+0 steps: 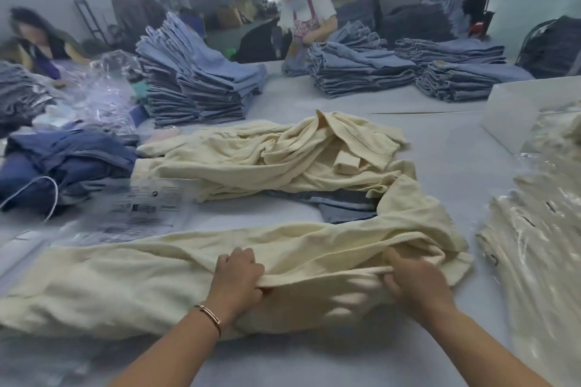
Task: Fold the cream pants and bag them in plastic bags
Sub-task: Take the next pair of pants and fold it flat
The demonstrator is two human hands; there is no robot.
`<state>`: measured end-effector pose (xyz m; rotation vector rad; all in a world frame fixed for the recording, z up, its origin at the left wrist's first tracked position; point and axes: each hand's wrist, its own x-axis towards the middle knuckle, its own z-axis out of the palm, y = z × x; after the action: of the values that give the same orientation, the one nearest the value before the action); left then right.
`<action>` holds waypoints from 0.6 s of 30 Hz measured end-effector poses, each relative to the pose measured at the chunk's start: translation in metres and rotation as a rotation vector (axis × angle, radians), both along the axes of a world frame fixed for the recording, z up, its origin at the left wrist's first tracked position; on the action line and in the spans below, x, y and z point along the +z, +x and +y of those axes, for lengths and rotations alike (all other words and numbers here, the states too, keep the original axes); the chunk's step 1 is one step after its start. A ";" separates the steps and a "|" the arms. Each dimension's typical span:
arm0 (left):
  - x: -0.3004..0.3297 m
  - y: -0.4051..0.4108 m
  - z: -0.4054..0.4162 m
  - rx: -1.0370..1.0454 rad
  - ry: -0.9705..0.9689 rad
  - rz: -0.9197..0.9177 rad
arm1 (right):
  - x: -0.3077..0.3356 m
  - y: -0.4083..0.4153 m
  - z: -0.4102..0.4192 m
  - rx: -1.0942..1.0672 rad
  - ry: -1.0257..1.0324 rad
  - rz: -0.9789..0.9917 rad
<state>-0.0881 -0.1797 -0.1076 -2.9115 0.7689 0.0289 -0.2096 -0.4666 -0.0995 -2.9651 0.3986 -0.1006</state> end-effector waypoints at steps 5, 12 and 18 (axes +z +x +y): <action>0.047 -0.018 0.028 -0.193 -0.574 -0.387 | 0.013 -0.027 -0.007 0.084 -0.074 -0.675; -0.010 -0.086 0.057 -0.463 -0.034 0.211 | -0.051 -0.064 0.036 0.465 -0.182 -0.072; -0.020 -0.097 0.073 -0.406 -0.076 0.256 | -0.049 -0.070 0.035 0.239 -0.268 -0.142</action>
<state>-0.1851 -0.1063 -0.1278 -2.7910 1.4167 0.3431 -0.2792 -0.4317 -0.1484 -3.2129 0.0102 -0.3608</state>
